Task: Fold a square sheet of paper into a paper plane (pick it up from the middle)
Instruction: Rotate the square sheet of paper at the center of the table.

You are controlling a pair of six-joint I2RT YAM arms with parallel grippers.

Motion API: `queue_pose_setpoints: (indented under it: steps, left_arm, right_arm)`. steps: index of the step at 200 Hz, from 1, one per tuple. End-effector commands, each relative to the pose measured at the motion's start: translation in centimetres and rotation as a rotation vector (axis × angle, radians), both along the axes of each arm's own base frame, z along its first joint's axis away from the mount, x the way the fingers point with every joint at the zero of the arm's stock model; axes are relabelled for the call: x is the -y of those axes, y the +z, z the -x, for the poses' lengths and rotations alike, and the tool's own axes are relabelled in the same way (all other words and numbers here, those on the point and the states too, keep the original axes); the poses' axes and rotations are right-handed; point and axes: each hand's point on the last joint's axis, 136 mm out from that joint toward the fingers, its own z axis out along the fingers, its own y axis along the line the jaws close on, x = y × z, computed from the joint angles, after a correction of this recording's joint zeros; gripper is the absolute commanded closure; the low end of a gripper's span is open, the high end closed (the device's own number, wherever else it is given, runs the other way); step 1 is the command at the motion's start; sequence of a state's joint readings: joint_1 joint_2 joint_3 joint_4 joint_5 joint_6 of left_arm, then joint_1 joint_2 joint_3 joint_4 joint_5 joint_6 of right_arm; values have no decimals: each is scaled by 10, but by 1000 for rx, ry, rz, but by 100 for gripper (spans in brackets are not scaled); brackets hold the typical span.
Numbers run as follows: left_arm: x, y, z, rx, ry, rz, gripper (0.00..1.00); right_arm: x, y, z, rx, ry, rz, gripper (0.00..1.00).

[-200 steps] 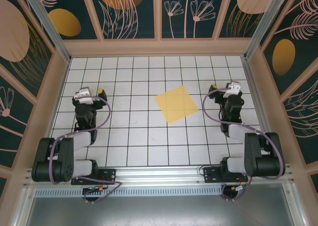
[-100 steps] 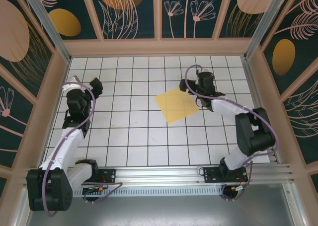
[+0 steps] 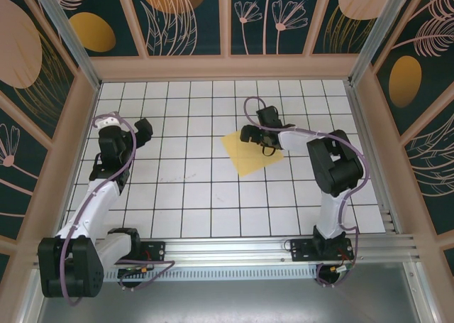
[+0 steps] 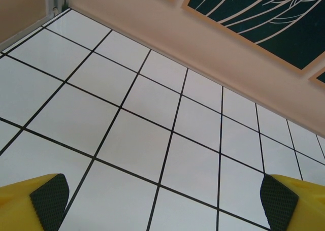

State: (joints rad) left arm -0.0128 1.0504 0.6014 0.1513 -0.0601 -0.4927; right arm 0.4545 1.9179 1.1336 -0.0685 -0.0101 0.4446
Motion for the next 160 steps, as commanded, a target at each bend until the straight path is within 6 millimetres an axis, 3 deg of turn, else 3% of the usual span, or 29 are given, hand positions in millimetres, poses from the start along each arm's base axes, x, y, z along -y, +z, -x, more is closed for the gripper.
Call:
queue_pose_setpoints:
  steps: [1,16,37,54,74,87,124,160]
  left_arm:
    - [-3,7,-2,0,11,8,1]
    - [-2,6,-2,-2,9,9,2]
    - [-1,6,-2,-2,3,13,1]
    - [0,6,-2,-1,-1,15,1]
    - [0,4,-2,-5,-3,18,1]
    - [1,3,-2,-8,-6,20,1]
    - [4,3,-4,-14,-23,27,2]
    - [1,0,-2,-24,-8,21,2]
  right_arm:
    - [5,-23,22,-118,-30,39,7]
    - [8,-38,43,-181,-40,56,7]
    - [15,-56,86,-280,-36,90,7]
    - [18,-58,122,-325,-19,134,7]
    - [31,-49,143,-335,-35,196,7]
    - [32,-35,142,-316,-27,201,7]
    - [18,18,110,-207,47,229,1]
    - [2,16,102,-240,30,205,1]
